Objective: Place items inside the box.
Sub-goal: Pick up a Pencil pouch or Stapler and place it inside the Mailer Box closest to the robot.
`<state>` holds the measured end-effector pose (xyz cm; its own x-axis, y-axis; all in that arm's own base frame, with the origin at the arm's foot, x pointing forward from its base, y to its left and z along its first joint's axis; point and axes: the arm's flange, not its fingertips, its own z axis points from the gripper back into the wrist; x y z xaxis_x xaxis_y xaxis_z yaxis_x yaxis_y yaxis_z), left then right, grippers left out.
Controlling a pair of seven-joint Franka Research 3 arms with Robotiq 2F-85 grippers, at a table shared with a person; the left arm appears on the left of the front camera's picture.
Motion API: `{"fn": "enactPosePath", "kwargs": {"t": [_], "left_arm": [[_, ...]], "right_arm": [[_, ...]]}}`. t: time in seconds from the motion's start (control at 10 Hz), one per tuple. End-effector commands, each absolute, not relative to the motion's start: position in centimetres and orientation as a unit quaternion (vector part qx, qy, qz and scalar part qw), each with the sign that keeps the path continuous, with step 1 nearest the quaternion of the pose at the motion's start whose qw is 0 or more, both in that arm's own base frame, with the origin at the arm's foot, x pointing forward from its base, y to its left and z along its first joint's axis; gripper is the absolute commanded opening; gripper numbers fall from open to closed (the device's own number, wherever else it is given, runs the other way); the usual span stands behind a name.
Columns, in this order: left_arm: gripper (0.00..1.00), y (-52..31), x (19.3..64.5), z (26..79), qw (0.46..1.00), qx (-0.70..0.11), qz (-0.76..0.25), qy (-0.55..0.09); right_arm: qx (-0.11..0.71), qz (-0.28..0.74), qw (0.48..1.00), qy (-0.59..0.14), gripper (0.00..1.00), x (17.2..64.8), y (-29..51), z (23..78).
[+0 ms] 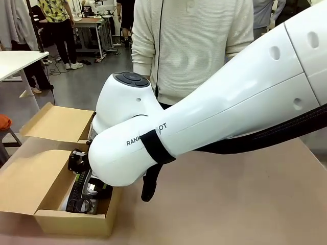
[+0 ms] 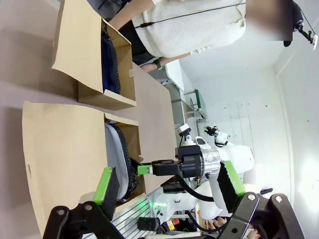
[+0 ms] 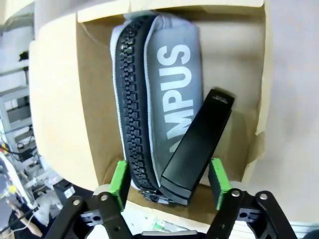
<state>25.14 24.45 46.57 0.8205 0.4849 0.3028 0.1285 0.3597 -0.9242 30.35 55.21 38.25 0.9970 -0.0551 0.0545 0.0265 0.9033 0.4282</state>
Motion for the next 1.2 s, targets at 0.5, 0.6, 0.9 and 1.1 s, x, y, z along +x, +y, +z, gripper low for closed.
{"fn": "enactPosePath", "kwargs": {"t": [0.5,0.6,0.9,1.1], "left_arm": [[1.00,24.4,25.2,46.6,0.772,-0.558,0.109,-0.285],[1.00,24.4,25.2,46.6,0.772,-0.558,0.109,-0.285],[1.00,24.4,25.2,46.6,0.772,-0.558,0.109,-0.285],[1.00,24.4,25.2,46.6,0.772,-0.558,0.109,-0.285]], "right_arm": [[0.270,-0.013,0.962,0.036,1.00,30.1,50.8,42.1],[0.273,0.022,0.958,0.090,1.00,29.3,48.2,43.2],[0.369,-0.075,0.924,0.067,1.00,28.7,32.5,47.7],[0.443,-0.121,0.887,0.041,1.00,27.5,23.8,47.4]]}}
